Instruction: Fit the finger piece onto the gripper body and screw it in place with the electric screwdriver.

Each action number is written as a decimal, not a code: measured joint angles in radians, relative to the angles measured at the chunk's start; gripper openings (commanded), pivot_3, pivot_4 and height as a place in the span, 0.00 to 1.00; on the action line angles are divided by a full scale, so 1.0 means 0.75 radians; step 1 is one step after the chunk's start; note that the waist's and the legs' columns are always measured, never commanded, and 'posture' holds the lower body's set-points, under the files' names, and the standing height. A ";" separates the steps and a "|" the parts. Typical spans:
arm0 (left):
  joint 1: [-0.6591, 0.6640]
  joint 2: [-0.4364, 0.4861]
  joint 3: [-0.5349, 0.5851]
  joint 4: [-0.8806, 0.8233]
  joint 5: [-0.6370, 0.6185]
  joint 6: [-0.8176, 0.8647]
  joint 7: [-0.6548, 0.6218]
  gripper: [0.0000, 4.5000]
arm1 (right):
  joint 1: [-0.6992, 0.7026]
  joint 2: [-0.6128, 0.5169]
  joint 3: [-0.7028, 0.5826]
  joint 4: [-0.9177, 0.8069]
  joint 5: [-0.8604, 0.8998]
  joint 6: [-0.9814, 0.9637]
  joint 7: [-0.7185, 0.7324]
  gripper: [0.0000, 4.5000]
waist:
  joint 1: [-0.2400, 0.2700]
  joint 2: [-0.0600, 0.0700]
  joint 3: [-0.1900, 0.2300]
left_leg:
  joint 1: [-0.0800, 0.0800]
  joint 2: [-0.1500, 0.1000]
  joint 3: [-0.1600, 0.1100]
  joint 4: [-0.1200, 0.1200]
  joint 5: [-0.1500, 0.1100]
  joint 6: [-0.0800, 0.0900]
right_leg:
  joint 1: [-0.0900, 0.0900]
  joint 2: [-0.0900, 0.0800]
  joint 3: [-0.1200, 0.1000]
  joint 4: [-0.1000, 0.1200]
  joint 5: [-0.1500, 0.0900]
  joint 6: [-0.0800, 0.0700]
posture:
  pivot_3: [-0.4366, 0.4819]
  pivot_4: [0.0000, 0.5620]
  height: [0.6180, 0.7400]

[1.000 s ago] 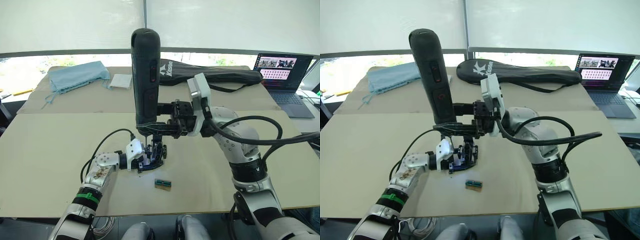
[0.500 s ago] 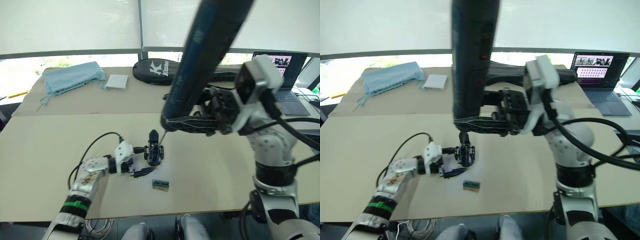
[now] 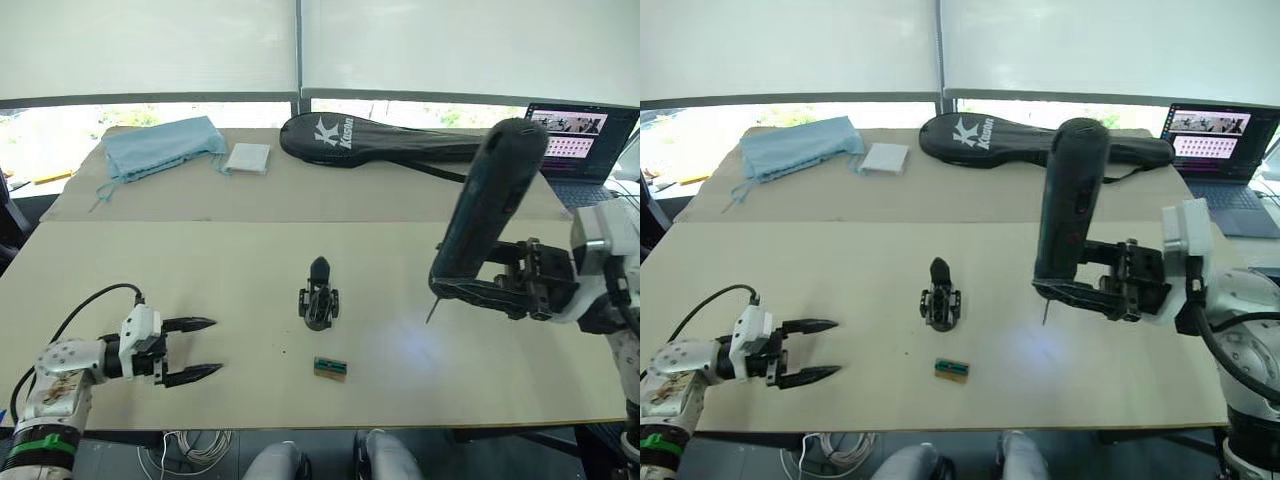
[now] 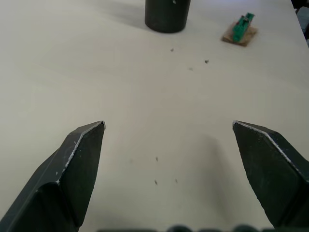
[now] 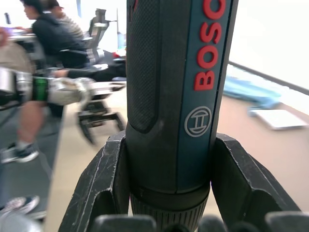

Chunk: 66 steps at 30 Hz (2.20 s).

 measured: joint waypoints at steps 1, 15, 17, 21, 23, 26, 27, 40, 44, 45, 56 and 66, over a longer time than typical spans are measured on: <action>0.011 0.002 -0.001 -0.025 -0.013 0.016 -0.019 0.99 | 0.014 0.017 0.000 -0.019 0.002 -0.006 -0.014 0.43 | -0.001 0.001 0.001 | 0.000 0.000 0.000 0.000 0.000 -0.001 | 0.000 0.000 0.000 0.000 0.000 0.000 | 0.48 0.27 1.00; -0.026 -0.218 -0.313 -0.481 0.119 0.092 0.138 0.99 | -0.193 0.327 0.511 -0.203 -0.015 -0.053 -0.160 0.43 | 0.003 0.002 0.005 | 0.001 -0.003 0.000 0.002 0.001 -0.001 | 0.002 0.001 0.000 0.000 0.001 0.001 | 0.48 0.27 1.00; -0.032 -0.259 -0.385 -0.476 0.171 0.086 0.166 0.99 | -0.180 0.347 0.580 -0.173 -0.072 -0.096 -0.114 0.43 | 0.000 0.002 0.005 | 0.000 -0.004 0.000 0.003 0.001 0.000 | 0.002 0.001 0.000 0.000 0.001 0.002 | 0.48 0.27 1.00; -0.051 -0.308 -0.450 -0.453 0.233 0.085 0.232 0.99 | -0.173 0.381 0.653 -0.136 -0.133 -0.152 -0.072 0.43 | -0.003 0.001 0.006 | 0.001 -0.003 0.000 0.003 0.002 -0.001 | 0.002 0.002 0.000 0.001 0.001 0.002 | 0.48 0.27 1.00; -0.064 -0.331 -0.466 -0.451 0.252 0.085 0.260 0.99 | -0.173 0.399 0.682 -0.128 -0.155 -0.170 -0.058 0.43 | -0.002 0.001 0.005 | 0.002 -0.003 0.000 0.003 0.002 -0.002 | 0.002 0.002 0.000 0.001 0.001 0.002 | 0.48 0.27 1.00; -0.084 -0.350 -0.491 -0.438 0.285 0.070 0.292 0.99 | -0.172 0.403 0.708 -0.107 -0.173 -0.194 -0.031 0.43 | 0.001 0.002 0.005 | 0.003 -0.003 0.000 0.003 0.002 -0.001 | 0.004 0.002 0.000 0.001 0.001 0.002 | 0.48 0.27 1.00; -0.090 -0.356 -0.496 -0.431 0.290 0.060 0.297 0.99 | -0.170 0.403 0.711 -0.095 -0.184 -0.204 -0.023 0.43 | 0.002 0.002 0.005 | 0.004 -0.004 0.000 0.004 0.002 -0.001 | 0.004 0.002 0.000 0.001 0.001 0.002 | 0.48 0.27 1.00; -0.136 -0.409 -0.535 -0.345 0.296 -0.012 0.302 0.99 | -0.124 0.404 0.742 0.011 -0.247 -0.239 0.006 0.43 | 0.020 0.003 0.005 | 0.006 -0.005 0.000 0.005 0.002 -0.001 | 0.008 0.000 0.000 0.001 0.002 0.004 | 0.48 0.27 1.00; -0.146 -0.422 -0.537 -0.315 0.296 -0.030 0.300 0.99 | -0.126 0.408 0.743 0.063 -0.269 -0.264 0.028 0.43 | 0.025 0.004 0.004 | 0.006 -0.005 0.000 0.005 0.002 -0.001 | 0.009 0.000 0.000 0.000 0.002 0.004 | 0.48 0.27 1.00; -0.148 -0.426 -0.538 -0.308 0.296 -0.032 0.300 0.99 | -0.127 0.408 0.744 0.070 -0.274 -0.267 0.032 0.43 | 0.028 0.004 0.004 | 0.006 -0.005 0.000 0.006 0.002 0.000 | 0.009 0.000 0.000 0.001 0.002 0.004 | 0.48 0.27 1.00; -0.162 -0.442 -0.544 -0.275 0.296 -0.073 0.298 0.99 | -0.131 0.409 0.747 0.088 -0.309 -0.293 0.056 0.43 | 0.036 0.005 0.003 | 0.006 -0.006 -0.001 0.006 0.002 0.000 | 0.010 -0.001 0.000 0.000 0.003 0.005 | 0.48 0.27 1.00; -0.168 -0.442 -0.549 -0.267 0.296 -0.080 0.294 0.99 | -0.140 0.403 0.745 0.095 -0.309 -0.293 0.061 0.43 | 0.035 0.006 0.003 | 0.006 -0.006 -0.001 0.007 0.002 0.001 | 0.010 -0.001 0.000 0.000 0.003 0.005 | 0.48 0.27 1.00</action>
